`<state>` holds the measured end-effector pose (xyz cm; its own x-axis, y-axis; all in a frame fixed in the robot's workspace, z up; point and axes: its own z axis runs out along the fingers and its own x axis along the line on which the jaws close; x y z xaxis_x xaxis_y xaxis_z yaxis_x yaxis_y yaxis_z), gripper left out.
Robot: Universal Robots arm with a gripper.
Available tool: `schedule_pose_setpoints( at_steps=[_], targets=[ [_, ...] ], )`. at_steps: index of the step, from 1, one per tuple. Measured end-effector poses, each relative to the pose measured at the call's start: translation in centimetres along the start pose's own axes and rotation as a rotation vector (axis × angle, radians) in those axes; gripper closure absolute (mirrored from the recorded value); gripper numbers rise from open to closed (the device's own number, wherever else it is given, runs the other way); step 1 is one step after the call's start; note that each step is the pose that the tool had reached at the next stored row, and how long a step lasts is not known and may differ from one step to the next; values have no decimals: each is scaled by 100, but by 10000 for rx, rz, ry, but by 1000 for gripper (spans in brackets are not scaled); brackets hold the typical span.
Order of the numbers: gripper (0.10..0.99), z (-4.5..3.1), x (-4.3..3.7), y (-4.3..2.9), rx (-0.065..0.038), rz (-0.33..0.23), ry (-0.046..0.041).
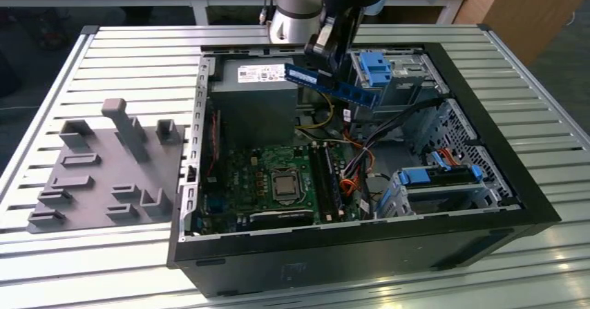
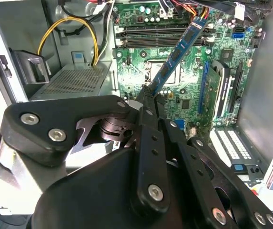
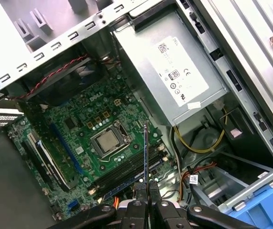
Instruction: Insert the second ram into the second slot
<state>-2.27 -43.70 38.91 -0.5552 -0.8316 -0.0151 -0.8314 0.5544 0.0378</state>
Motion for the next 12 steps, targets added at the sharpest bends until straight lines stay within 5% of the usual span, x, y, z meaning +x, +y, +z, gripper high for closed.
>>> schedule_pose_setpoints(
  at_steps=[12],
  targets=[
    [953,0,0,0,9,551,-21]
  ],
)
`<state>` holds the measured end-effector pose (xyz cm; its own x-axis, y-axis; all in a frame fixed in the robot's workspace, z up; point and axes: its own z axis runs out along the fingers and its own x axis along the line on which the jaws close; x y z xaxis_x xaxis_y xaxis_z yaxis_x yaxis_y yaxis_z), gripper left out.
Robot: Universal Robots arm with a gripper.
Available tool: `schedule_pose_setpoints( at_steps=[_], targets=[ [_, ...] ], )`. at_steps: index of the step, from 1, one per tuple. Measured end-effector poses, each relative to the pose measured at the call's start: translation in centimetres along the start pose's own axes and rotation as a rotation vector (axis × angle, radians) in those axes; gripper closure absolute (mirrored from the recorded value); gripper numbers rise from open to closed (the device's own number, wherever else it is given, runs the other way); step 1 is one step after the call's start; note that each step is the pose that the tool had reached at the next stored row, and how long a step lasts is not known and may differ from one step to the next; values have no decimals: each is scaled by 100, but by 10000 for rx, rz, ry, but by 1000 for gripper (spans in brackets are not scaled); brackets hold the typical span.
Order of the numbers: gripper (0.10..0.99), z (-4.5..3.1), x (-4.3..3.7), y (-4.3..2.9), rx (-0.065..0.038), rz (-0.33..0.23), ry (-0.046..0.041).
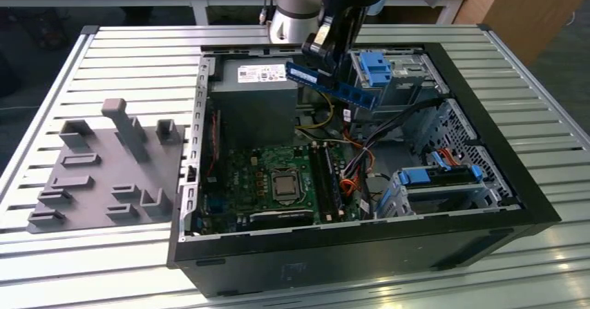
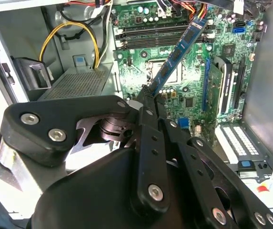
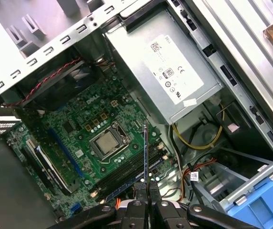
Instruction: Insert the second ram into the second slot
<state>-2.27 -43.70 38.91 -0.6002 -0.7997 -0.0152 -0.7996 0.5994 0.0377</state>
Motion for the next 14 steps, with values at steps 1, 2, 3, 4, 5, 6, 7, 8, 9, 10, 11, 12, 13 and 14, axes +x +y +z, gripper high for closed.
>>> schedule_pose_setpoints(
  at_steps=[1,2,3,4,5,6,7,8,9,10,11,12,13,14],
  targets=[
    [953,0,0,0,0,42,-2],
    [953,0,0,0,1,85,-3],
    [953,0,0,0,2,126,-4],
    [953,0,0,0,2,169,-7],
    [953,0,0,0,3,212,-8],
    [953,0,0,0,4,258,-9],
    [953,0,0,0,4,301,-12],
    [953,0,0,0,5,344,-13],
    [953,0,0,0,5,386,-15],
    [953,0,0,0,6,427,-16],
    [953,0,0,0,6,467,-18],
    [953,0,0,0,7,508,-20],
    [953,0,0,0,9,595,-23],
    [953,0,0,0,10,648,-25]
  ],
)
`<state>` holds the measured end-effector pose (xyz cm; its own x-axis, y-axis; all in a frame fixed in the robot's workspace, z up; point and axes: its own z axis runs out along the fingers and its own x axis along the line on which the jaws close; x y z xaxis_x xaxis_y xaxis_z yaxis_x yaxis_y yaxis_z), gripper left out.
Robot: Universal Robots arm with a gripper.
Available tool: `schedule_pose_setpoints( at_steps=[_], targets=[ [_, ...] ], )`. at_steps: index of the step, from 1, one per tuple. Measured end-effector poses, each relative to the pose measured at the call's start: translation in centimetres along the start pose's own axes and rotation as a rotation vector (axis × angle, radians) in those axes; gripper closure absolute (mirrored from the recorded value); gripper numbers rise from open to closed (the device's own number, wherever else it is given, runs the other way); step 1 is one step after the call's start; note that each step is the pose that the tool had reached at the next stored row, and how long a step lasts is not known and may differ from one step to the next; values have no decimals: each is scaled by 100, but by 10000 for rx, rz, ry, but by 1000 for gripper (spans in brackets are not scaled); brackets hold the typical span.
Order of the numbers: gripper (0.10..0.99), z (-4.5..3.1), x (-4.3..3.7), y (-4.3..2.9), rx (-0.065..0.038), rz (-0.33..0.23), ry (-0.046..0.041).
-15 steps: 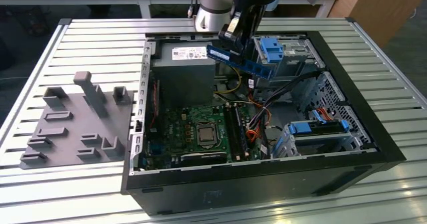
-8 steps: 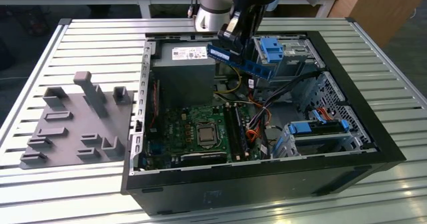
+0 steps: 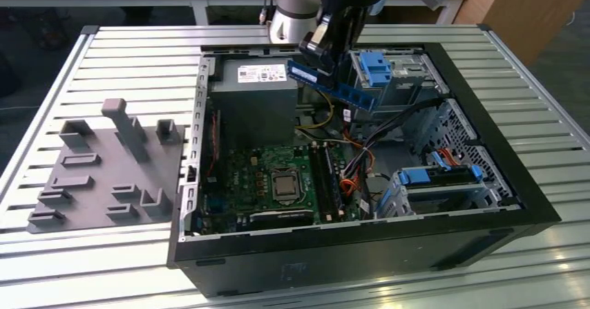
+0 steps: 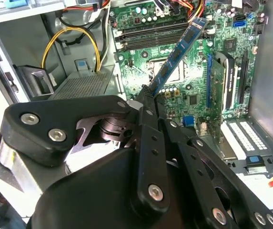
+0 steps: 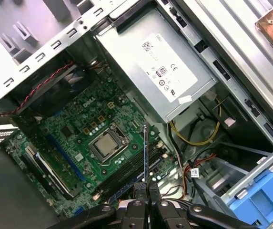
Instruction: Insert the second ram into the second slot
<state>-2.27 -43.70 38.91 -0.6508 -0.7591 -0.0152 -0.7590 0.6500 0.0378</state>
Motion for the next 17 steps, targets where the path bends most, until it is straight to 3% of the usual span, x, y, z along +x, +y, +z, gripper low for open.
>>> schedule_pose_setpoints(
  at_steps=[17],
  targets=[
    [953,0,0,0,15,949,-34]
  ],
)
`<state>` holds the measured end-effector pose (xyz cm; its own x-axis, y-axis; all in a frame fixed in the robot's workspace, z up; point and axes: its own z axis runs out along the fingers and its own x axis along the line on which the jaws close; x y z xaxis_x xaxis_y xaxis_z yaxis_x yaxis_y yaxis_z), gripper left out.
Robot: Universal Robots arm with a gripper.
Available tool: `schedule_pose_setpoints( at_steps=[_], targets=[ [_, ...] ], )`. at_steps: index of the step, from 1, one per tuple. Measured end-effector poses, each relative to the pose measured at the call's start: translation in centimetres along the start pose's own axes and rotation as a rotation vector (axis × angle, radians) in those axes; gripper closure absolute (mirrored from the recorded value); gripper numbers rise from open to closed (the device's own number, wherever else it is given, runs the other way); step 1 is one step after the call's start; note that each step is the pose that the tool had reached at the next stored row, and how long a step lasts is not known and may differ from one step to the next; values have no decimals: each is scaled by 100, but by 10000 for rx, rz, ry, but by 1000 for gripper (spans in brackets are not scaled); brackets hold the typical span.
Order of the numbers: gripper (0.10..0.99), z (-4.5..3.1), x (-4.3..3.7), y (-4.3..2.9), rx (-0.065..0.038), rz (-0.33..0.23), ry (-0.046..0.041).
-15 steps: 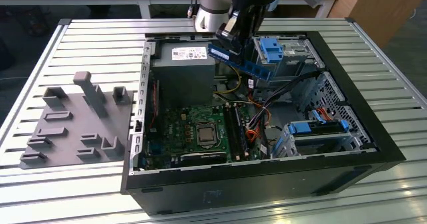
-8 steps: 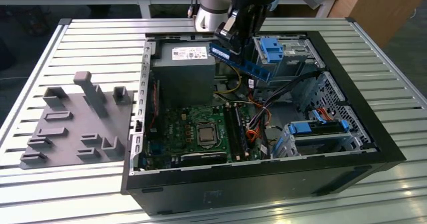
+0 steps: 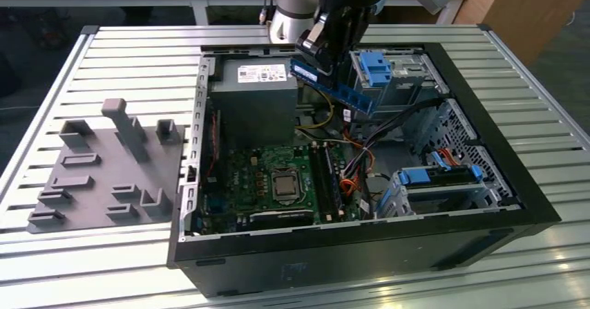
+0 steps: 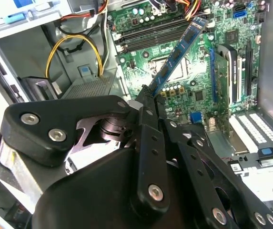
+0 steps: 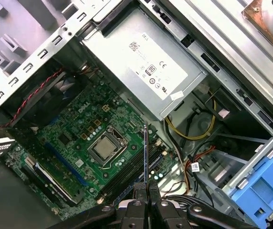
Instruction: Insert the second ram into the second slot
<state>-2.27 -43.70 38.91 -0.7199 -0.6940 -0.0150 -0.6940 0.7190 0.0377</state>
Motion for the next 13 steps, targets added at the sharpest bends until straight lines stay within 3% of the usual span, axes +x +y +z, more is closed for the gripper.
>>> schedule_pose_setpoints(
  at_steps=[13],
  targets=[
    [953,0,0,0,10,660,-25]
  ],
)
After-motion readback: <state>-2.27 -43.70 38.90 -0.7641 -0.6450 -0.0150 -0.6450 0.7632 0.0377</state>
